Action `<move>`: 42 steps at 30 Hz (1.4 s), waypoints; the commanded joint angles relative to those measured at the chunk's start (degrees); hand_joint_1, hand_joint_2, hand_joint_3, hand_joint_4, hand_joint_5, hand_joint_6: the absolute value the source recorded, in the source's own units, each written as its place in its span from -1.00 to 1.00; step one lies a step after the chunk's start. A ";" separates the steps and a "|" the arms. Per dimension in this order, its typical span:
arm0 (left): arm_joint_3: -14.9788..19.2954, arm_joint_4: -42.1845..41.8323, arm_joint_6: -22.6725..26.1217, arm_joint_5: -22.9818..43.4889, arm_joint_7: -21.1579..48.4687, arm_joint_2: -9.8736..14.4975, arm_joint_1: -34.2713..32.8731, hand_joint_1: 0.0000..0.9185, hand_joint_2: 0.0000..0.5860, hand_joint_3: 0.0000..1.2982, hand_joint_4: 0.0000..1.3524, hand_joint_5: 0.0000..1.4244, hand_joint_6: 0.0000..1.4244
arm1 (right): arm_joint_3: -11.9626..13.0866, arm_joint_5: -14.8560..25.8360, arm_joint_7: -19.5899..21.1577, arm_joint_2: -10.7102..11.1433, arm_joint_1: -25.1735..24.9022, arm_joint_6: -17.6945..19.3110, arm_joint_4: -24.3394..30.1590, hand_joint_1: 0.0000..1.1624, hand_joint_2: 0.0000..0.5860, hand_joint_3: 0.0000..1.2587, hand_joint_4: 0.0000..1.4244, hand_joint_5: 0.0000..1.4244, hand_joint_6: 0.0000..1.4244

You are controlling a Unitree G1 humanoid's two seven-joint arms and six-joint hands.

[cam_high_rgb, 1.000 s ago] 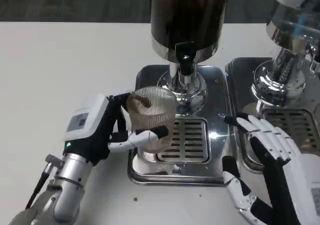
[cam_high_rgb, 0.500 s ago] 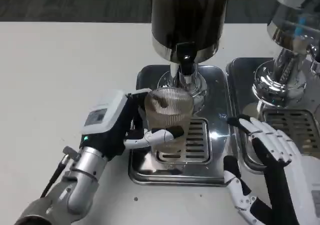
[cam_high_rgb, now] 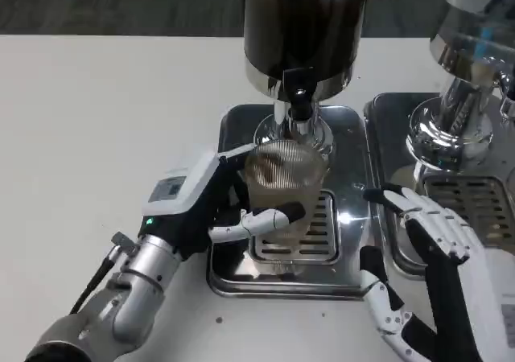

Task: Grasp the cup under the faucet to collect the drink, then remove the cup.

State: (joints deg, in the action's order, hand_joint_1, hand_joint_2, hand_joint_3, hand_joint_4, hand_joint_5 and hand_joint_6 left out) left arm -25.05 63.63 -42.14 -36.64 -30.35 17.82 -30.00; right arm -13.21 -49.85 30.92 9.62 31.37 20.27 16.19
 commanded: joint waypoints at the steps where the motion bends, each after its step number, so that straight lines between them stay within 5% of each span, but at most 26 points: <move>1: -0.16 0.28 -1.17 0.36 2.34 0.28 -0.57 -0.75 -0.66 -0.42 -0.33 -0.08 0.09 | -0.14 0.67 -0.21 -0.07 -0.67 -0.44 -0.43 -0.48 0.66 -0.50 -0.69 -0.69 -0.71; 9: -0.25 -0.99 -0.48 0.74 5.36 0.78 -0.48 -0.87 -0.73 -0.75 -0.59 -0.30 -0.25 | -0.38 1.72 -1.08 -0.08 -1.79 -0.52 -1.53 -0.48 0.66 -0.47 -0.69 -0.68 -0.67; 16: 0.49 -3.12 0.21 1.48 6.76 1.85 0.52 -0.90 -0.76 -0.85 -0.70 -0.37 -0.32 | -0.57 2.28 -1.03 -0.18 -2.42 -0.44 -2.28 -0.48 0.66 -0.46 -0.69 -0.67 -0.66; 30: 9.16 -14.33 -3.03 8.60 9.74 8.11 7.63 -0.93 -0.77 -0.89 -0.77 -0.41 -0.35 | -1.01 3.31 -0.66 0.13 -5.12 0.69 -5.04 -0.48 0.66 -0.46 -0.67 -0.67 -0.65; 36: 14.78 -21.39 -6.26 15.26 14.22 11.27 12.67 -1.00 -0.65 -0.70 -0.59 -0.46 -0.35 | -1.24 3.80 -0.44 0.19 -6.31 1.00 -6.00 -0.48 0.66 -0.46 -0.67 -0.67 -0.64; 42: 19.91 -27.02 -10.47 34.70 31.98 14.71 14.17 -1.00 -0.53 -0.54 -0.52 -0.49 -0.48 | -1.23 4.61 -0.57 0.34 -7.19 1.25 -6.91 -0.48 0.66 -0.46 -0.67 -0.66 -0.65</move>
State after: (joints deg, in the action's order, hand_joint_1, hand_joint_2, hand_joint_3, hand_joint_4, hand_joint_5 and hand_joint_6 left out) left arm -7.10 39.32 -51.36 -9.66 -5.95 31.29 -16.08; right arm -14.37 -45.77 29.96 9.67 24.74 20.68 9.83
